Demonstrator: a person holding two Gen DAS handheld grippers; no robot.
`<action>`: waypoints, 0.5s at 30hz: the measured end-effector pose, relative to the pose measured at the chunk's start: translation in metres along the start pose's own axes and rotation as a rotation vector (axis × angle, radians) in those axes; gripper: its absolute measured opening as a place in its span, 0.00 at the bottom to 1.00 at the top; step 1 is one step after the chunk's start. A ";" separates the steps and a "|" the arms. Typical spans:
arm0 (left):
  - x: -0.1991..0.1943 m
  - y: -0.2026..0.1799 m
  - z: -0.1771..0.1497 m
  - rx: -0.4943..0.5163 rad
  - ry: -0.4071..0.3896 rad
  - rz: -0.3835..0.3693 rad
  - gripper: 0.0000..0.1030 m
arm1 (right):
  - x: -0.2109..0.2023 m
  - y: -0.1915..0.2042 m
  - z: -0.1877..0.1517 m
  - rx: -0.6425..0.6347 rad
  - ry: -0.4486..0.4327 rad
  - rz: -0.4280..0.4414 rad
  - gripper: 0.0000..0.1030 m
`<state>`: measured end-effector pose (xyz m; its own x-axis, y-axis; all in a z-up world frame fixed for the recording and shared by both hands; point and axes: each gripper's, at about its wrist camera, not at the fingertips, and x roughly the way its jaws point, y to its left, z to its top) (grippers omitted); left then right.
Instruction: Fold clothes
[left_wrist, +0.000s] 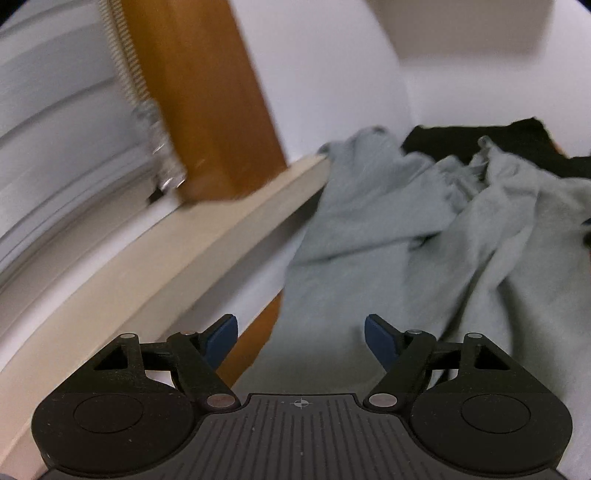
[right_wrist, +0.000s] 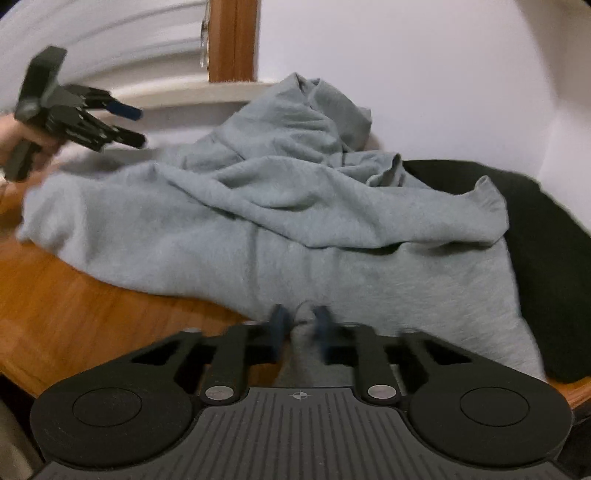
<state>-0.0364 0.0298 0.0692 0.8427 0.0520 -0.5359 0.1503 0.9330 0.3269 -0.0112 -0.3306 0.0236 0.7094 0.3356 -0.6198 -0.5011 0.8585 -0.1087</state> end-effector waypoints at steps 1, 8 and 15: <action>-0.003 0.002 -0.005 -0.006 0.003 0.013 0.76 | -0.003 0.002 0.000 -0.025 0.013 -0.019 0.08; -0.033 0.020 -0.032 -0.060 -0.022 0.034 0.76 | -0.052 -0.005 -0.002 -0.100 0.044 -0.186 0.07; -0.075 0.034 -0.069 -0.119 -0.051 0.041 0.77 | -0.053 0.022 0.011 -0.122 0.027 -0.201 0.25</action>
<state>-0.1299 0.0821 0.0665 0.8723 0.0754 -0.4831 0.0556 0.9663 0.2513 -0.0546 -0.3255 0.0625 0.7881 0.1508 -0.5968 -0.4085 0.8533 -0.3239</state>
